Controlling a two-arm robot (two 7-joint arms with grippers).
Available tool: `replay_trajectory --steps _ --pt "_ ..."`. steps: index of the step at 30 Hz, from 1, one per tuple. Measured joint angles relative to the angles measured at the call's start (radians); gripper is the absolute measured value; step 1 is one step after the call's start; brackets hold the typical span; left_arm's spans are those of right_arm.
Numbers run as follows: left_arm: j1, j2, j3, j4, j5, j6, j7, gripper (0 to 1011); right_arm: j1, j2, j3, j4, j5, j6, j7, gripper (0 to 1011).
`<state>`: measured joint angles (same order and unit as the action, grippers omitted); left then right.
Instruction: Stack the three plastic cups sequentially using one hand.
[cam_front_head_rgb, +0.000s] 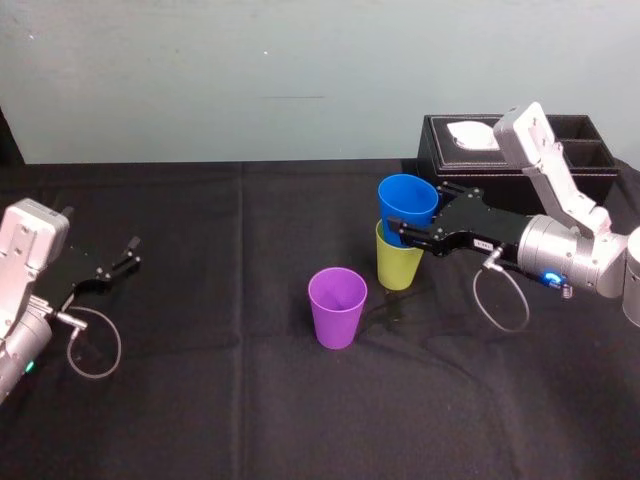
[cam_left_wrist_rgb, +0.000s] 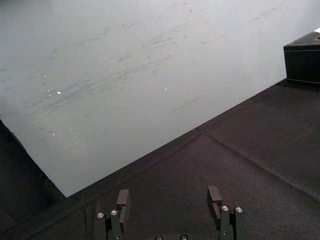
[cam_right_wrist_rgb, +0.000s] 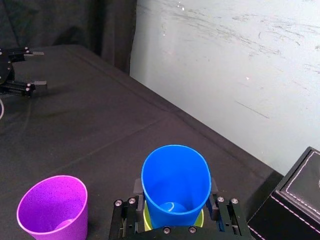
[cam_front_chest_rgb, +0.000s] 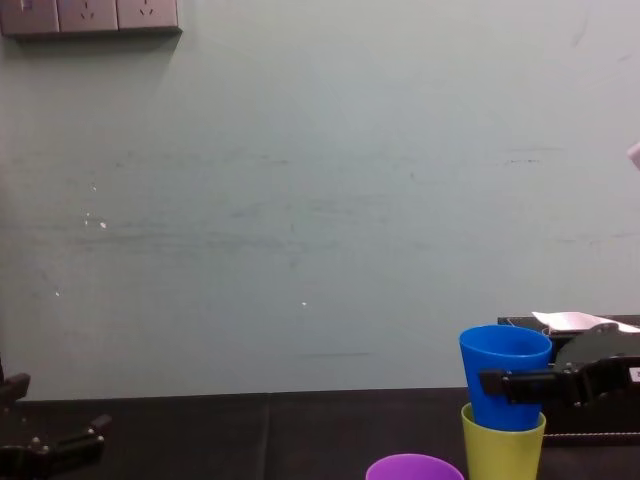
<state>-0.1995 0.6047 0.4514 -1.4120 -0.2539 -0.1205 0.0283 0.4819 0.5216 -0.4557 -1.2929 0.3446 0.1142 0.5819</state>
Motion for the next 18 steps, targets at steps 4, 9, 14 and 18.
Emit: replay_trajectory --steps 4,9,14,18 --pt "0.000 0.000 0.000 0.000 0.000 0.000 0.000 1010 -0.005 -0.003 0.007 0.004 0.011 -0.004 0.002 719" --pt "0.000 0.000 0.000 0.000 0.000 0.000 0.000 1010 -0.005 -0.003 0.007 0.004 0.010 -0.004 0.002 718" --pt "0.000 0.000 0.000 0.000 0.000 0.000 0.000 1010 -0.005 -0.003 0.007 0.003 0.010 -0.004 0.002 718" --pt "0.000 0.000 0.000 0.000 0.000 0.000 0.000 1010 -0.005 -0.002 0.006 0.003 0.009 -0.003 0.002 775"
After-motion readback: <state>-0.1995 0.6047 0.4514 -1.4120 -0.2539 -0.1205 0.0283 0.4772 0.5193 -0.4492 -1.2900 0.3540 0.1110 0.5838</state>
